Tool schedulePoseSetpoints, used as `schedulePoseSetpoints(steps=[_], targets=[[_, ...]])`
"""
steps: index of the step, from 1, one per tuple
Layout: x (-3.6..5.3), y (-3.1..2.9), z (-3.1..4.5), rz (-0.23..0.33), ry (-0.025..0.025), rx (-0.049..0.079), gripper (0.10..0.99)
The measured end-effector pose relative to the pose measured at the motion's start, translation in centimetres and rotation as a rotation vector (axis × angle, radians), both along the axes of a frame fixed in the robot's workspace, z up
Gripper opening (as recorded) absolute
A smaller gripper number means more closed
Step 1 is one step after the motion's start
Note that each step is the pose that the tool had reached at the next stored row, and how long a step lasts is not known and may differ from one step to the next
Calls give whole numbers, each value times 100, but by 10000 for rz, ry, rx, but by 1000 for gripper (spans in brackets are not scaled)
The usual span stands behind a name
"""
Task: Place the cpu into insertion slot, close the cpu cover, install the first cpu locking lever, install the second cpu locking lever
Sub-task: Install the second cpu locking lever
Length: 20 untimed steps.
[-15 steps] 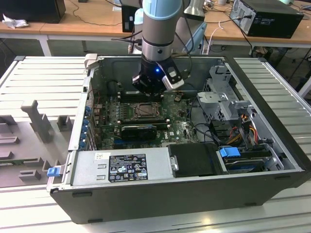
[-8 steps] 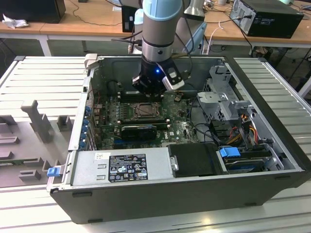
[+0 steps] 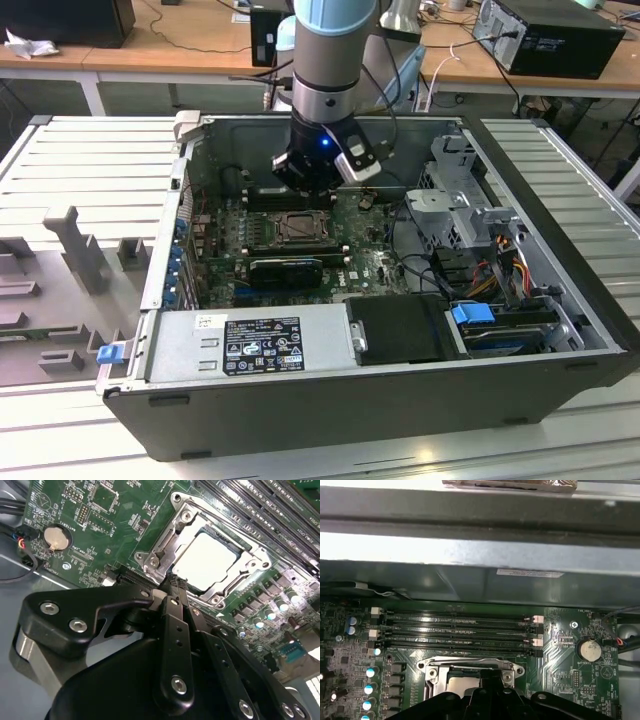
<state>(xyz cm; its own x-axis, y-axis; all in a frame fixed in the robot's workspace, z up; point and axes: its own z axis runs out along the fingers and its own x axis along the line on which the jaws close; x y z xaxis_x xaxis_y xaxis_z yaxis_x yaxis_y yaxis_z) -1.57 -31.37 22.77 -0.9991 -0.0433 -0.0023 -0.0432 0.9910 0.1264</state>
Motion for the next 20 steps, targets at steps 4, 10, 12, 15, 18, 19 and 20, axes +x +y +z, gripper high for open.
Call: schedulePoseSetpoints(steps=[4, 10, 12, 15, 18, 19, 20], targets=[[0, -37, 3, 1, 0, 1, 106], [0, -54, -1, 1, 0, 0, 106], [0, -54, -2, 0, 0, 0, 106], [0, -54, 16, 1, 0, 0, 106], [0, -54, 81, 0, 0, 1, 106], [0, -54, 96, 0, 0, 1, 106], [0, -55, 108, 0, 0, 0, 106]])
